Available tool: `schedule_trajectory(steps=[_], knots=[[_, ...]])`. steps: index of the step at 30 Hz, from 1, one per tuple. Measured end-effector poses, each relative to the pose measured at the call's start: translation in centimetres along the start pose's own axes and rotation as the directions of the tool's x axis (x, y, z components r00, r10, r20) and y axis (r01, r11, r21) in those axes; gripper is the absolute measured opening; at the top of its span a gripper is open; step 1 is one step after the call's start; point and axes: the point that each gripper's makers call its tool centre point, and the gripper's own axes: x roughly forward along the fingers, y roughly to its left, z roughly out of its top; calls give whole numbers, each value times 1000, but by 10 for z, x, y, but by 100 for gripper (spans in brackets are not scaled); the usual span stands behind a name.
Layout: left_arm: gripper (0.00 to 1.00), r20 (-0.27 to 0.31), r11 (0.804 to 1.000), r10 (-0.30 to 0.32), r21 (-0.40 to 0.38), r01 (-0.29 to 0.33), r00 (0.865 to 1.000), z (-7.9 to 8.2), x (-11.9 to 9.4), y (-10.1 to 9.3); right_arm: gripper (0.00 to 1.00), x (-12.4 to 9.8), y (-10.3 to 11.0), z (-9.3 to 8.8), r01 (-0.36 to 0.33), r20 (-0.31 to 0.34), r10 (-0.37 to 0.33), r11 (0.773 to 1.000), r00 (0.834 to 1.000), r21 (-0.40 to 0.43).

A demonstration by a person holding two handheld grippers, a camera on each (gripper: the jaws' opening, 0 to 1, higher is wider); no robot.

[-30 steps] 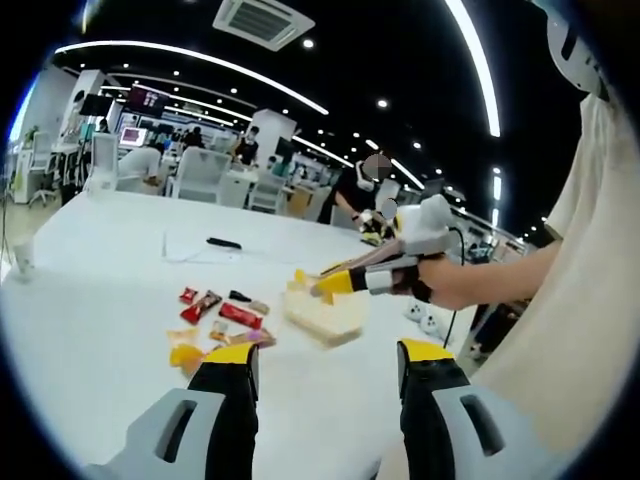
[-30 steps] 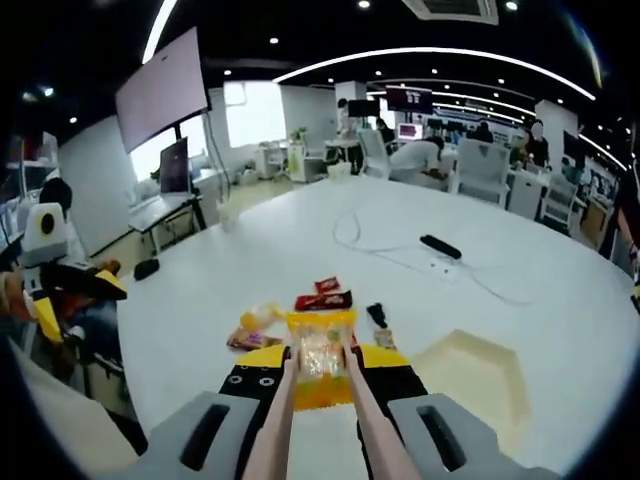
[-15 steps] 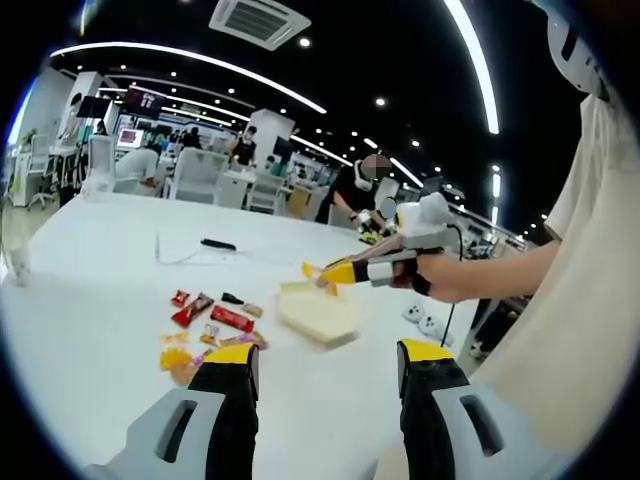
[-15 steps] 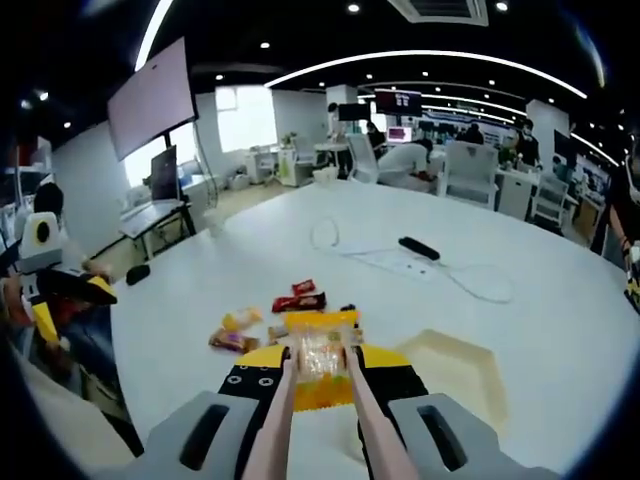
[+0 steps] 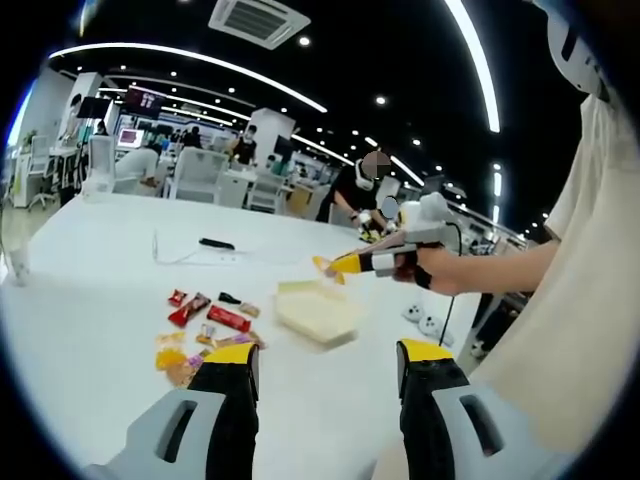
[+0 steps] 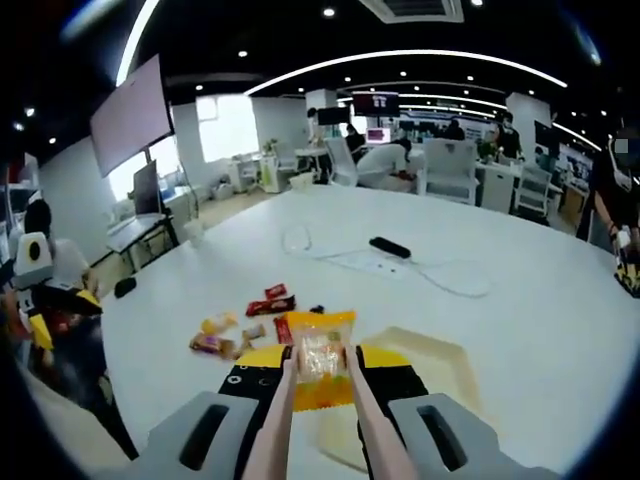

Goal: Place the target food into the container with the food tongs after gripping and lifting it, then release it inside without dropping or visibly crushing the food.

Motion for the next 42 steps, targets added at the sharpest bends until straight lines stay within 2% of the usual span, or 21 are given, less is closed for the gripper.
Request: schedule_trajectory(steps=[24,34,42], knots=[[54,-8,1000,-7,4,7,1000,2,7,0,25,-5,-27,0,42,2,-42,999,999,27],[54,-10,1000,-12,7,12,1000,2,9,0,25,-6,-32,-1,51,2,-51,998,999,35],[54,-9,1000,-7,-2,7,1000,-1,7,-2,26,-11,-28,1,58,3,-58,998,998,33]])
